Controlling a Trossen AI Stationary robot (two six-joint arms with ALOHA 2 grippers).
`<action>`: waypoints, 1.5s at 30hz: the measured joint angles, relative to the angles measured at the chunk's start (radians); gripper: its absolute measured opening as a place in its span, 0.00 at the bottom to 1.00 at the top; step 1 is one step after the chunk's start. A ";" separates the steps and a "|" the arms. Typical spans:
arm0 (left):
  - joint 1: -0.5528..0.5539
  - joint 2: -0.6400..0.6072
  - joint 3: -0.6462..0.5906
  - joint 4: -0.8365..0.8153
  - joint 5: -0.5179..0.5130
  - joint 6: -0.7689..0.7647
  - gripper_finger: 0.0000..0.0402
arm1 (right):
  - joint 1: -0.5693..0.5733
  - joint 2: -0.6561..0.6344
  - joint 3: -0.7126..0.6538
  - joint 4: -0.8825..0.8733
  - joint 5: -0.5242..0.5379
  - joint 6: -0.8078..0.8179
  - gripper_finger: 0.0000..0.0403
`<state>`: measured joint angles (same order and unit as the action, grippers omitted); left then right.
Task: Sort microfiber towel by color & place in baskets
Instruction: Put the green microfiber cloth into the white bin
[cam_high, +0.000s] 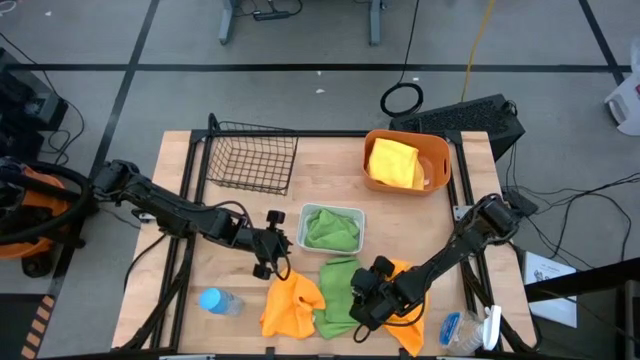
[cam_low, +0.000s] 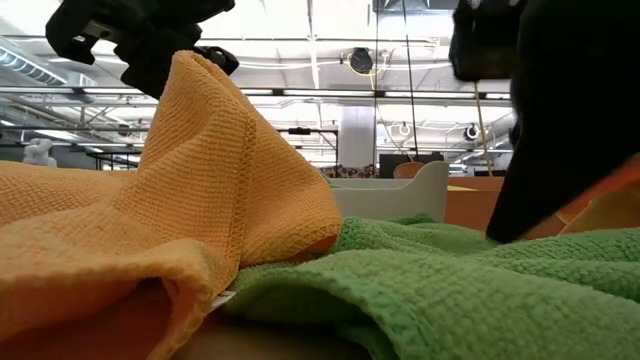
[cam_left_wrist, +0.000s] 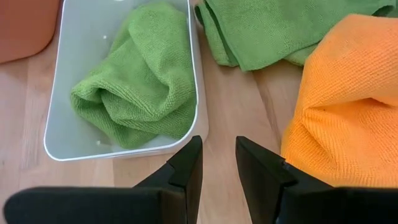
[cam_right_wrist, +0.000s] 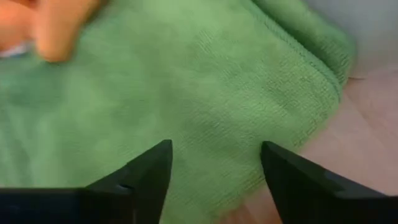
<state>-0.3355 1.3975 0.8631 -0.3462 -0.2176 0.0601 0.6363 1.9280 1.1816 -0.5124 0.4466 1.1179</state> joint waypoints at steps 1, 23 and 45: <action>0.000 0.000 0.000 0.000 0.000 0.000 0.25 | -0.005 0.014 0.000 0.002 -0.002 0.000 0.62; 0.000 0.000 0.000 0.001 0.000 -0.002 0.25 | -0.021 0.043 0.000 0.031 -0.012 -0.027 0.04; -0.066 -0.019 0.047 0.052 0.025 0.029 0.25 | 0.076 -0.359 0.000 0.040 0.452 -0.294 0.01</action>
<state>-0.4015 1.3786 0.9096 -0.2943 -0.1926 0.0892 0.7120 1.5686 1.1812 -0.4726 0.8990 0.8243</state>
